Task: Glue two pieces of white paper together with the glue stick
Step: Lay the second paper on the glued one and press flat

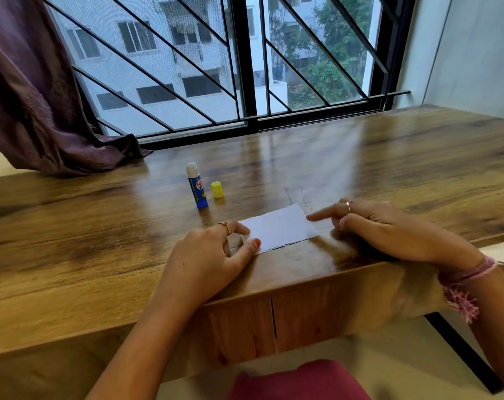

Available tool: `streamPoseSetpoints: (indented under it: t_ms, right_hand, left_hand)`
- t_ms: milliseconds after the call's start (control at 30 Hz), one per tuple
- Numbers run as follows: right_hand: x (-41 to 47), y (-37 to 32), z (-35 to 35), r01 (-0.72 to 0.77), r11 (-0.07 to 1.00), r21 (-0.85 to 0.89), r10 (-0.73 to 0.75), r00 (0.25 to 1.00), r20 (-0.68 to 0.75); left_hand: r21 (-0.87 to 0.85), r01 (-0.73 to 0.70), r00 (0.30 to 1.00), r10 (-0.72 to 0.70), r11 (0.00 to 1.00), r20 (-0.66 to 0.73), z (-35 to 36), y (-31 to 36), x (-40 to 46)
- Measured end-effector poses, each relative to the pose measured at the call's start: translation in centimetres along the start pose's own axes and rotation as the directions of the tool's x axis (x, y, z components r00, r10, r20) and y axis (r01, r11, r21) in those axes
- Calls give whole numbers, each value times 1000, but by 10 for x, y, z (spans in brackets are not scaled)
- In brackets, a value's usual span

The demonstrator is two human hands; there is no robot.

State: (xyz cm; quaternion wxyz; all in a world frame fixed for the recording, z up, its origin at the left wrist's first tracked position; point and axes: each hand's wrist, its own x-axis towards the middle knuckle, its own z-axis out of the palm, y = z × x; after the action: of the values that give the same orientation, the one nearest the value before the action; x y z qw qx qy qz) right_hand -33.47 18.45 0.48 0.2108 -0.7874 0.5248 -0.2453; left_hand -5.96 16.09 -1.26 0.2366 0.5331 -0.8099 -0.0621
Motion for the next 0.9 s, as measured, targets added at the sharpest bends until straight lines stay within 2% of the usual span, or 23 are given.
streamPoseSetpoints:
  t_ms: [100, 200, 367, 600, 900]
  right_hand:
    - [10, -6, 14, -43, 988, -145, 37, 998, -50]
    - [19, -16, 33, -11, 950, -312, -7, 998, -55]
    - [24, -22, 46, -5, 891, -454, -31, 997, -73]
    - [18, -19, 43, -176, 836, -520, 77, 975, -206]
    - [18, -20, 47, -268, 842, -469, 154, 951, -268]
  left_hand:
    - [0, 2, 1000, -2, 1000, 0, 0, 0, 1]
    - [25, 6, 1000, -5, 1000, -8, 0, 1, 1]
    - [36, 8, 1000, -8, 999, 1, 0, 2, 2]
    - [21, 17, 999, -18, 1000, 32, 1, 1, 4]
    - [11, 6, 1000, -6, 1000, 30, 2, 1, 3]
